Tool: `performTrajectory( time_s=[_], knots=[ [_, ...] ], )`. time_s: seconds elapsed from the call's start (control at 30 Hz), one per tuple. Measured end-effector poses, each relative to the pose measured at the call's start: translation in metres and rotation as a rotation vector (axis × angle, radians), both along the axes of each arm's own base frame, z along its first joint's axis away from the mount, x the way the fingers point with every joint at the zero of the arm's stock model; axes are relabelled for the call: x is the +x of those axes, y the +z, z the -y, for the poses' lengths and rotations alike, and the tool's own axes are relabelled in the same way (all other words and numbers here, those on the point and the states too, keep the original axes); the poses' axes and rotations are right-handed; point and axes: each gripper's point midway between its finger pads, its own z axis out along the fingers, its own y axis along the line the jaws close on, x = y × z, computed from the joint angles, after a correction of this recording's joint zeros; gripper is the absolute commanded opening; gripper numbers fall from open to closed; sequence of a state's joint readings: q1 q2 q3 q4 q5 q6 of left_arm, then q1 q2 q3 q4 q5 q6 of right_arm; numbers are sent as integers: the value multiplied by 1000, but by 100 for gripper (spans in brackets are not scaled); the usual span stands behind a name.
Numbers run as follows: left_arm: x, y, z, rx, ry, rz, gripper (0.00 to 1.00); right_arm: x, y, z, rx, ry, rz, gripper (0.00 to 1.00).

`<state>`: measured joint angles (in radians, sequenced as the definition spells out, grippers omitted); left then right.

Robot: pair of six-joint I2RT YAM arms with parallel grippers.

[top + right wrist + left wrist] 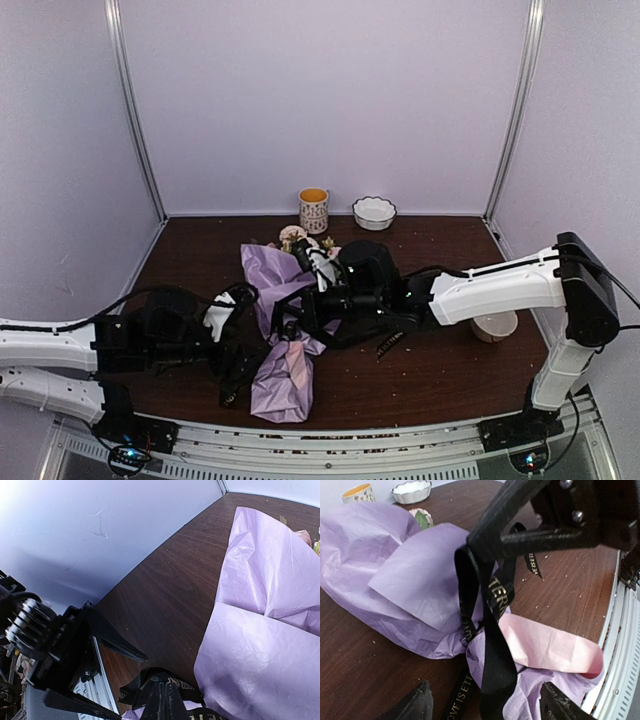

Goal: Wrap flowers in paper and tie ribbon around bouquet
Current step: Pass from the right arm to the left

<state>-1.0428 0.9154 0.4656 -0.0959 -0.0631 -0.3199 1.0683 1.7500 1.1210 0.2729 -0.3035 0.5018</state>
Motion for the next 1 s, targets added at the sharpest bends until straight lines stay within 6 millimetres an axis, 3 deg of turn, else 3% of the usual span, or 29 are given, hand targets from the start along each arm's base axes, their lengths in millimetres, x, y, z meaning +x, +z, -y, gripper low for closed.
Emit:
performTrajectory(
  time_s=[0.17, 0.2, 0.27, 0.3, 0.5, 0.57, 0.7, 0.77, 1.0],
  knots=[
    [5, -28, 8, 70, 2, -34, 48, 0, 2, 1, -2, -6, 1, 0],
    [6, -33, 9, 82, 4, -41, 39, 0, 1, 2, -3, -6, 1, 0],
    [8, -42, 11, 105, 2, -51, 8, 0, 1, 2, -6, -7, 0, 0],
    [9, -45, 12, 111, 4, -54, 0, 0, 1, 3, -6, -7, 0, 0],
    [14, -30, 18, 82, 3, -14, 0, -3, 1, 7, -11, -3, 3, 2],
    [14, -17, 18, 52, -4, 18, 0, -6, 2, 7, -8, 13, 9, 9],
    [17, 19, 20, -33, -18, 119, 0, -13, 10, 6, 9, 60, 29, 34],
    [19, 29, 21, -49, -22, 158, 0, -17, 13, 4, 20, 87, 37, 39],
    [21, 14, 26, 8, -44, 160, 0, -25, 20, 2, 44, 138, 41, 43]
  ],
)
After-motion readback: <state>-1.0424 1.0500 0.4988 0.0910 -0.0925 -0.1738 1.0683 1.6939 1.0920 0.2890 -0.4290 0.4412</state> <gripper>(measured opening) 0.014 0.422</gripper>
